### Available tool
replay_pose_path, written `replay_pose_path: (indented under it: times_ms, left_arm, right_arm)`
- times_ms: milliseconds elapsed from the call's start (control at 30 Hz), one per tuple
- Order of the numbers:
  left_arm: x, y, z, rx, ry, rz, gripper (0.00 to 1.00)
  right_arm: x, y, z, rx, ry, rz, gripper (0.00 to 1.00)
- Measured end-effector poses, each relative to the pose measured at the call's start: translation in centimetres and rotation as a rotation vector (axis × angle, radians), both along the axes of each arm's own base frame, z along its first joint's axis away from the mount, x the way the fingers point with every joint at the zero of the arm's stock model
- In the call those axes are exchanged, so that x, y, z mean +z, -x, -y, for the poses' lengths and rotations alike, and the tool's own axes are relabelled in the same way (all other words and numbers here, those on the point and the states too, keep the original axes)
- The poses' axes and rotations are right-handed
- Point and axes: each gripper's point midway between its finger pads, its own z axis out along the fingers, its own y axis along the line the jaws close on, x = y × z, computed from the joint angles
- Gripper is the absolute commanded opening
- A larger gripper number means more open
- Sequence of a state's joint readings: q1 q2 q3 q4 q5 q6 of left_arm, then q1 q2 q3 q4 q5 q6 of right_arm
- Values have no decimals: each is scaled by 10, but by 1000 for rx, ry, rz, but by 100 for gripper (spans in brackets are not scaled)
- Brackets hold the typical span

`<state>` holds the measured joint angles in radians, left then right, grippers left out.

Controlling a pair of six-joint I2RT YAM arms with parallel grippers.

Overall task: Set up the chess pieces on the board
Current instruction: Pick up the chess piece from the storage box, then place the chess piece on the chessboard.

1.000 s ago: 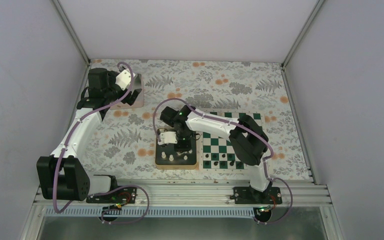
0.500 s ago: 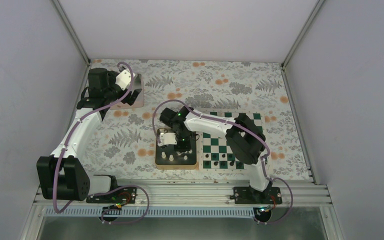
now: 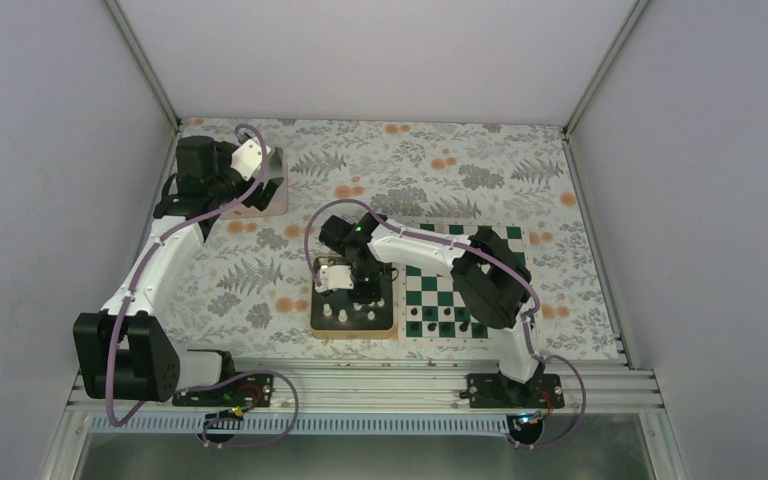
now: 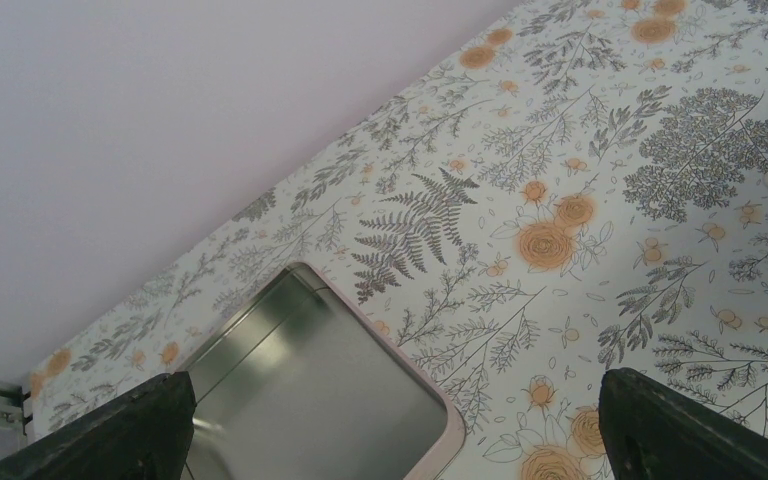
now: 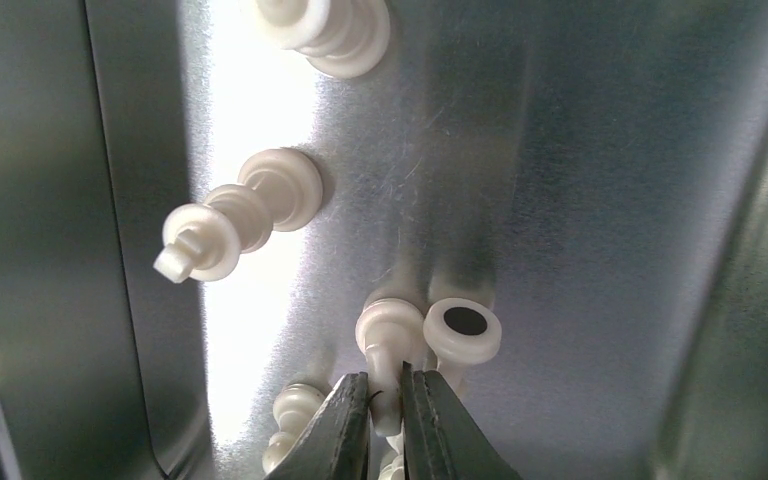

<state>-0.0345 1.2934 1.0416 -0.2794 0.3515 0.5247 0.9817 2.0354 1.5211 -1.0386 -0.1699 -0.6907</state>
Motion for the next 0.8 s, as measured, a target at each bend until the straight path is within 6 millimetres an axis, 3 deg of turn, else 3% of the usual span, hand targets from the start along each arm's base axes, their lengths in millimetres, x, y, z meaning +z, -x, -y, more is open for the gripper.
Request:
replay_pose_path:
  times_ms: [333, 433, 533, 600, 667, 800]
  left_arm:
    - [0, 0, 0, 0, 0, -1, 100]
    - [0, 0, 0, 0, 0, -1, 100]
    - [0, 0, 0, 0, 0, 0, 100]
    - [0, 0, 0, 0, 0, 0, 100]
    - [0, 0, 0, 0, 0, -1, 100]
    - [0, 0, 0, 0, 0, -1, 100]
  right_arm:
    - [7, 0, 1, 4, -2, -2, 8]
    - [31, -7, 1, -4, -31, 17, 8]
    - [78, -36, 6, -62, -110, 86, 8]
    - [112, -65, 21, -130, -166, 154, 8]
    - [142, -97, 49, -219, -202, 229, 8]
    - [160, -138, 112, -370, -179, 303, 9]
